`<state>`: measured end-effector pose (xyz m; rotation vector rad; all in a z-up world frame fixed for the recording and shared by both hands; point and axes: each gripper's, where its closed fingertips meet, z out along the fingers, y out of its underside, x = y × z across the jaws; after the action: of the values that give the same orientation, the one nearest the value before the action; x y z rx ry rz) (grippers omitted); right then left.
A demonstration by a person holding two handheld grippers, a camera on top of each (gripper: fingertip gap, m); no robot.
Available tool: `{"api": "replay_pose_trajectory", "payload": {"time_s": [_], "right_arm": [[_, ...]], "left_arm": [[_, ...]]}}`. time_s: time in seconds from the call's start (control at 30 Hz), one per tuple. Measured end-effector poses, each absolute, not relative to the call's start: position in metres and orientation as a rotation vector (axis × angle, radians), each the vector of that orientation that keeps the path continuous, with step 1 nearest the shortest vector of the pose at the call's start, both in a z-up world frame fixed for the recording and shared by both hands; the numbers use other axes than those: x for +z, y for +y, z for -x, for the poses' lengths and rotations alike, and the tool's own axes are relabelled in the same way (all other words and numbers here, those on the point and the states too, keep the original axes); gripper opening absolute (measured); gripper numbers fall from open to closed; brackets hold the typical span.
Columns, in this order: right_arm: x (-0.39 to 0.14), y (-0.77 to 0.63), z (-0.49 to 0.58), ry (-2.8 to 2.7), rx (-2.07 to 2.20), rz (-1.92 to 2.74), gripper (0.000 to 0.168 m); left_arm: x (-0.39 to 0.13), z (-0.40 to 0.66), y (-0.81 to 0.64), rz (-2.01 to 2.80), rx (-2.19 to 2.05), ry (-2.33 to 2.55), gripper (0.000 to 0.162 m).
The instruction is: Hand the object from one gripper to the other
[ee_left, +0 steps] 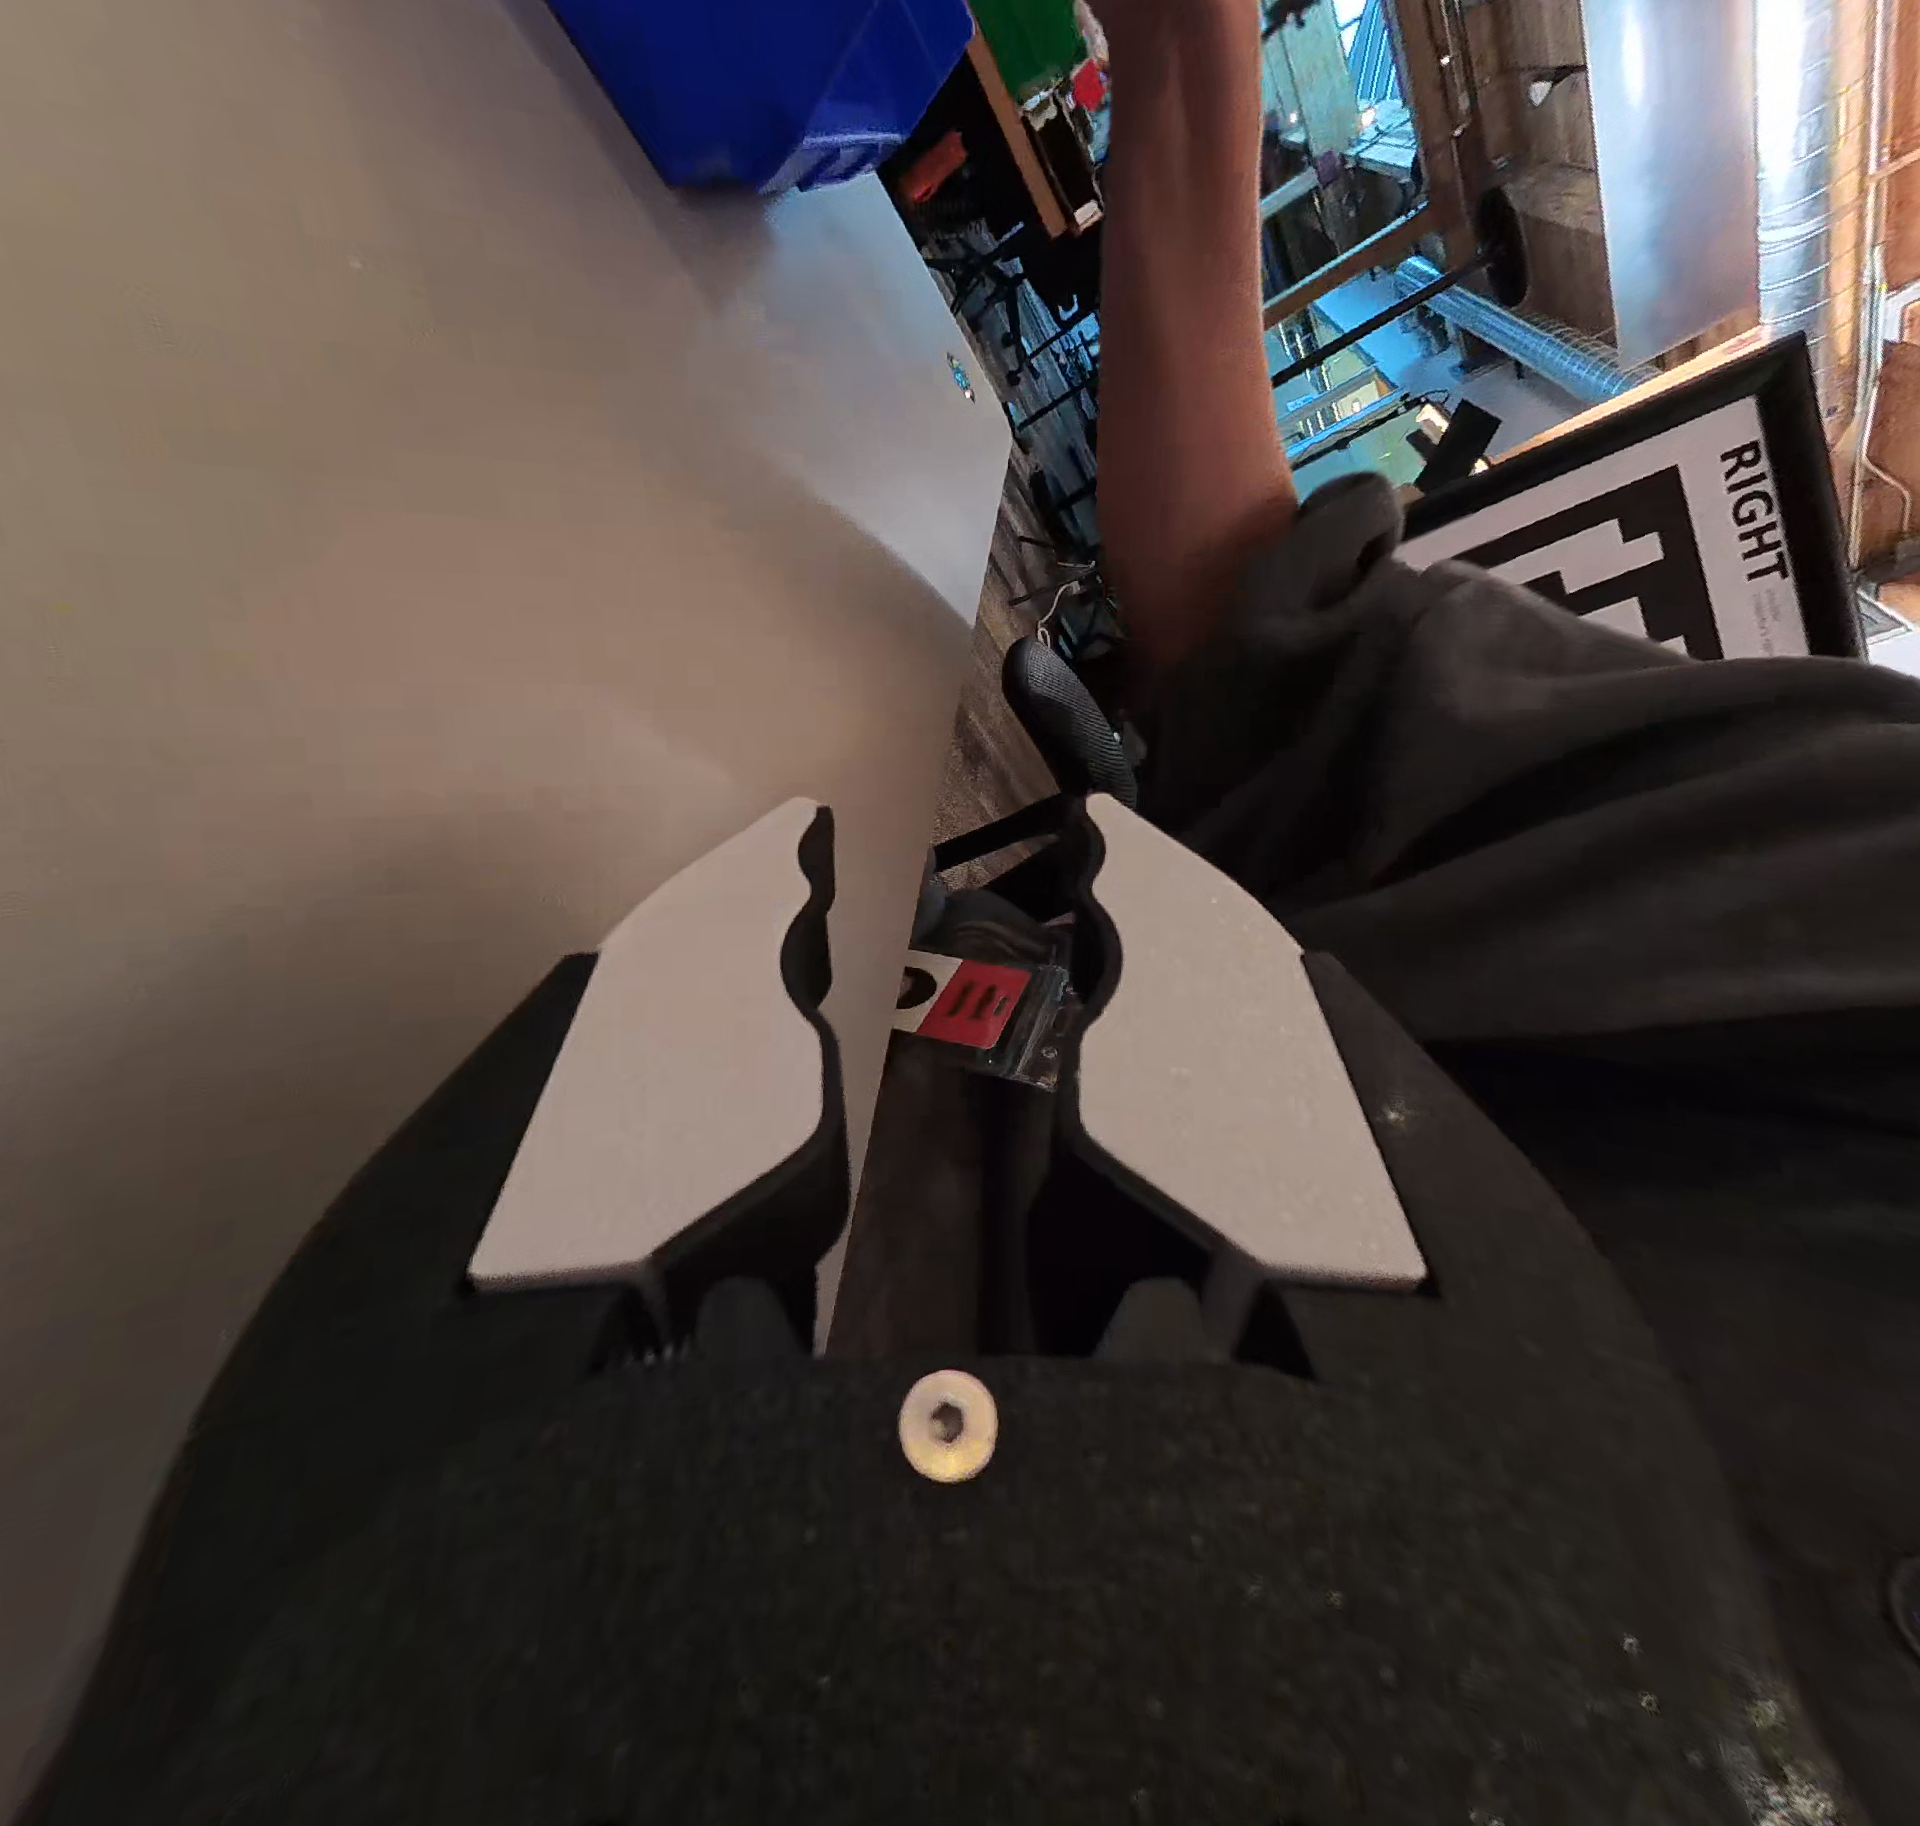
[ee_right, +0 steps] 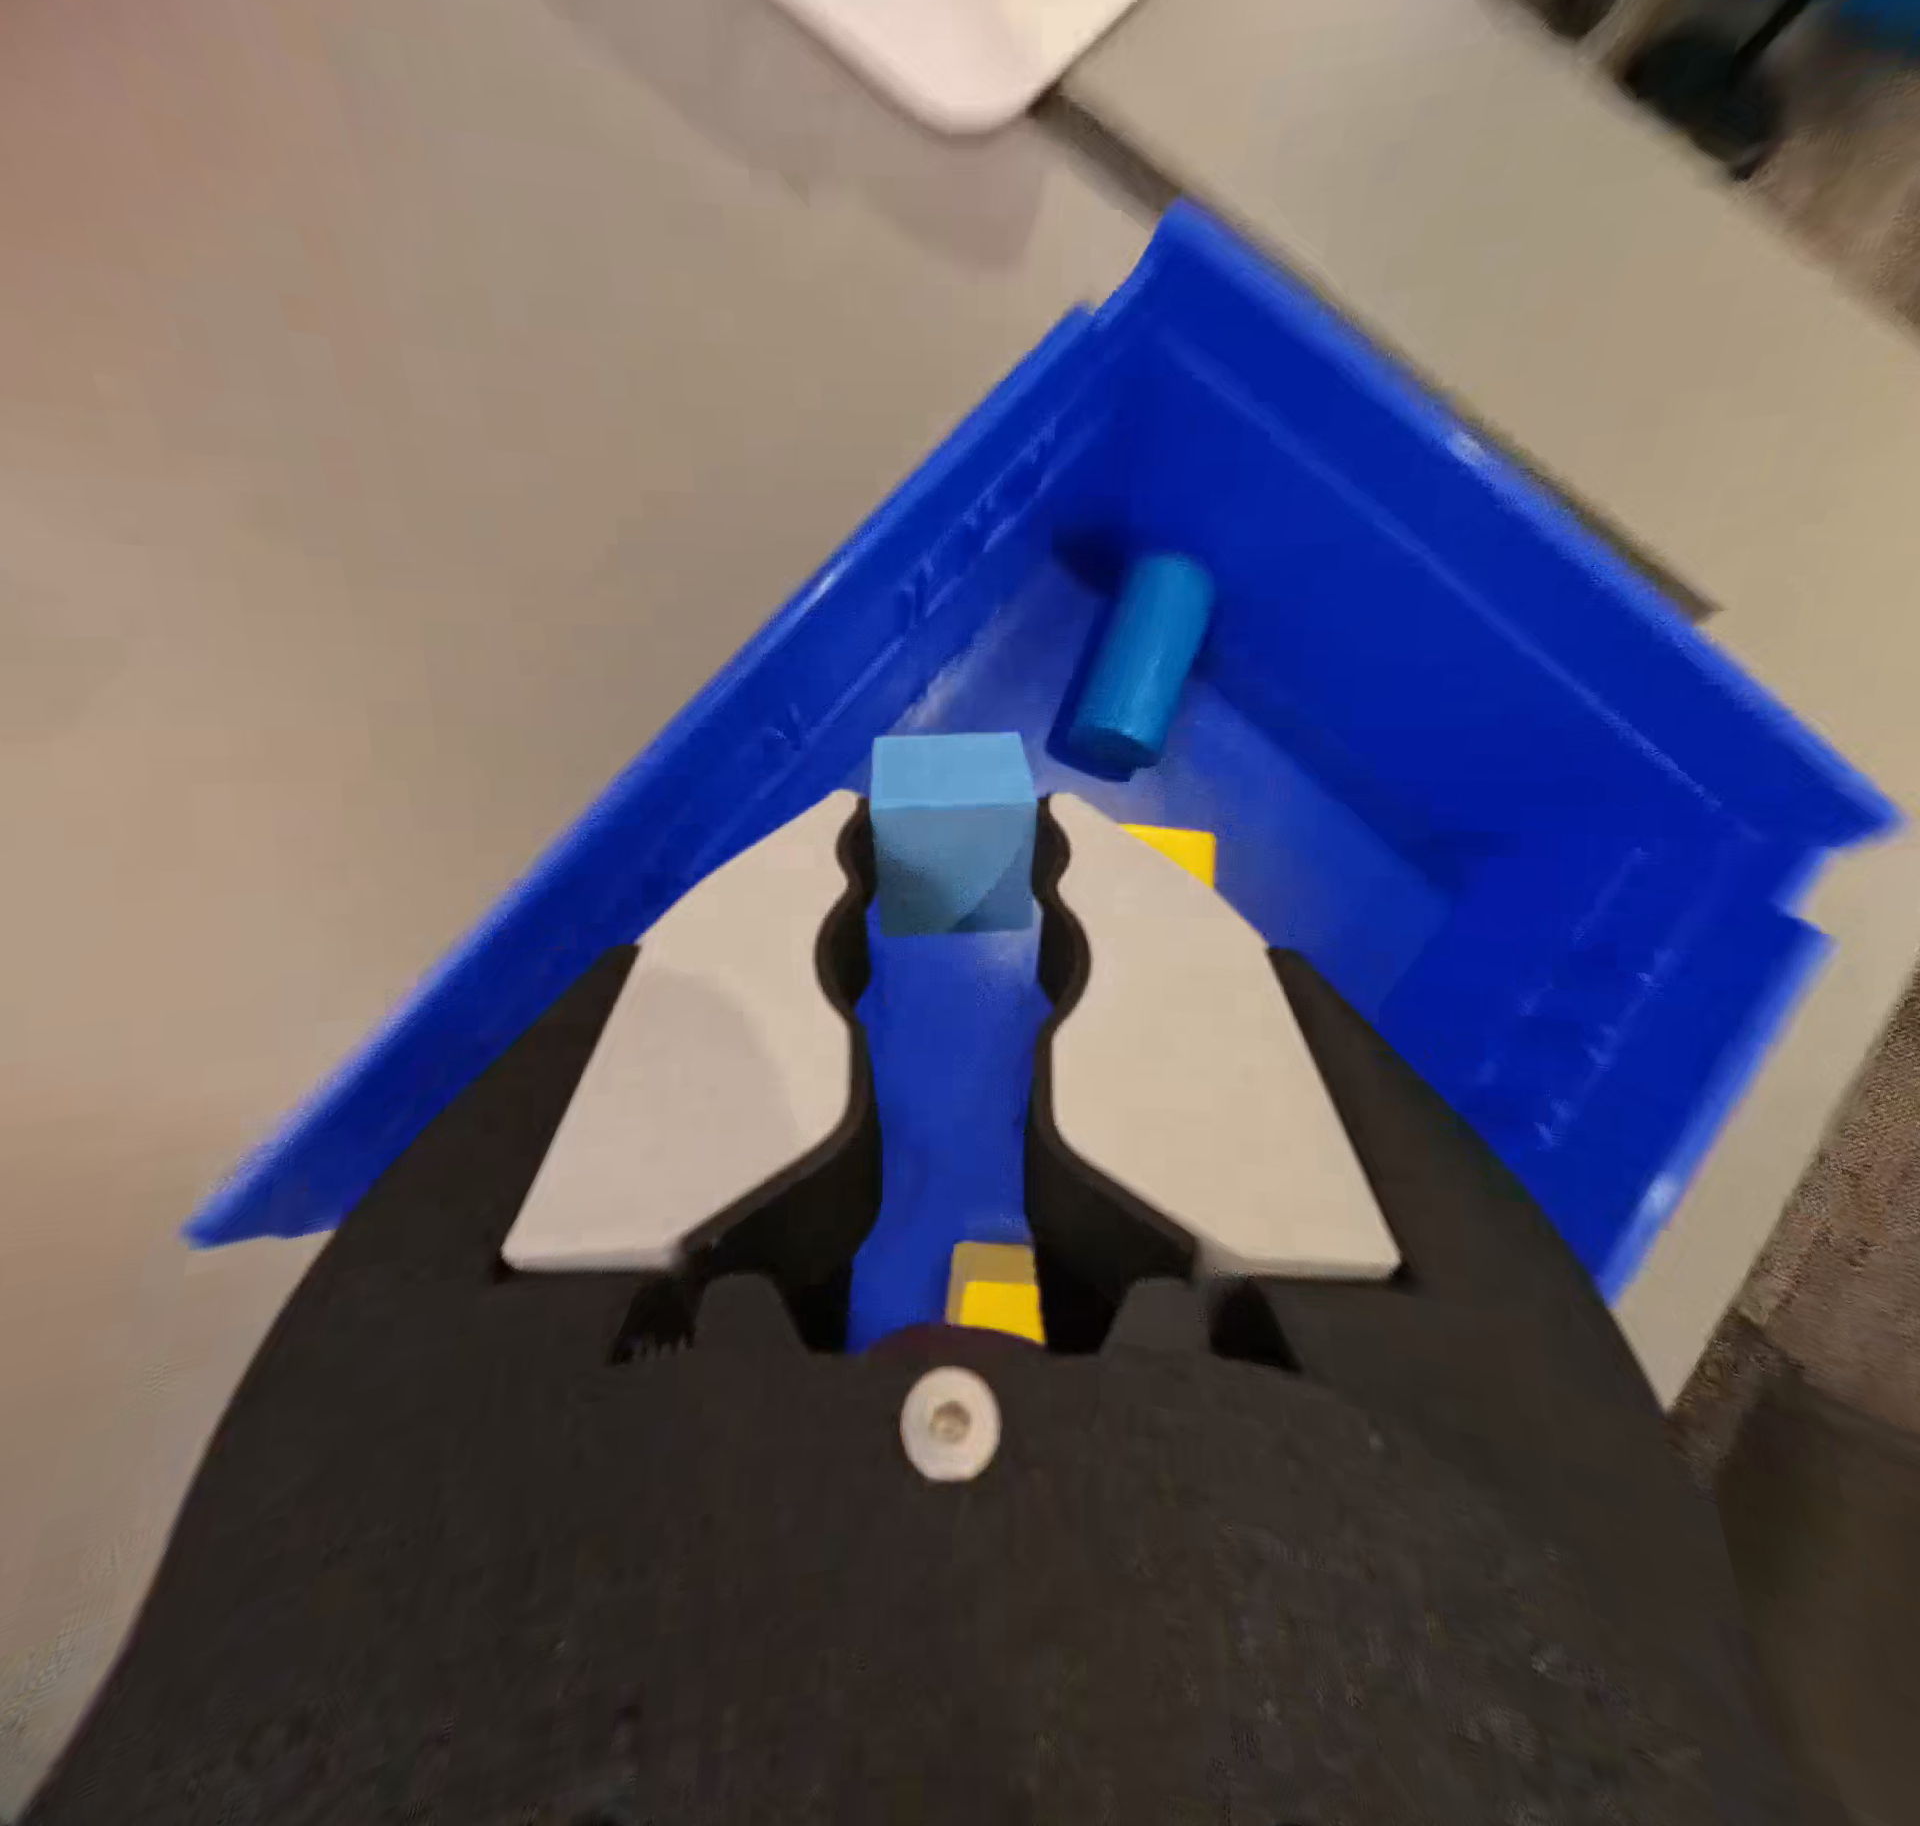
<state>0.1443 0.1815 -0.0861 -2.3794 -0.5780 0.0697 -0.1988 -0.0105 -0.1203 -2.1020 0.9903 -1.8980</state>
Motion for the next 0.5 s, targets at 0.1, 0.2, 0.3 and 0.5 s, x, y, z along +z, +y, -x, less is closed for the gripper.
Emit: {"api": "replay_pose_trajectory", "payload": {"time_s": [0.1, 0.2, 0.3, 0.5], "right_arm": [[-0.130, 0.199, -0.138, -0.708, 0.140, 2.579, 0.029], [-0.160, 0.210, -0.143, -0.833, 0.082, 2.728, 0.029], [-0.177, 0.208, -0.149, -0.941, -0.002, 2.847, 0.029], [-0.193, 0.216, -0.145, -0.959, -0.031, 2.862, 0.029]], "left_arm": [[-0.123, 0.200, -0.011, 2.116, -1.895, 0.993, 0.042], [-0.120, 0.200, -0.008, 2.105, -1.888, 0.980, 0.041], [-0.121, 0.201, -0.010, 2.111, -1.888, 0.986, 0.041], [-0.117, 0.198, -0.012, 2.098, -1.926, 0.978, 0.041]]}}
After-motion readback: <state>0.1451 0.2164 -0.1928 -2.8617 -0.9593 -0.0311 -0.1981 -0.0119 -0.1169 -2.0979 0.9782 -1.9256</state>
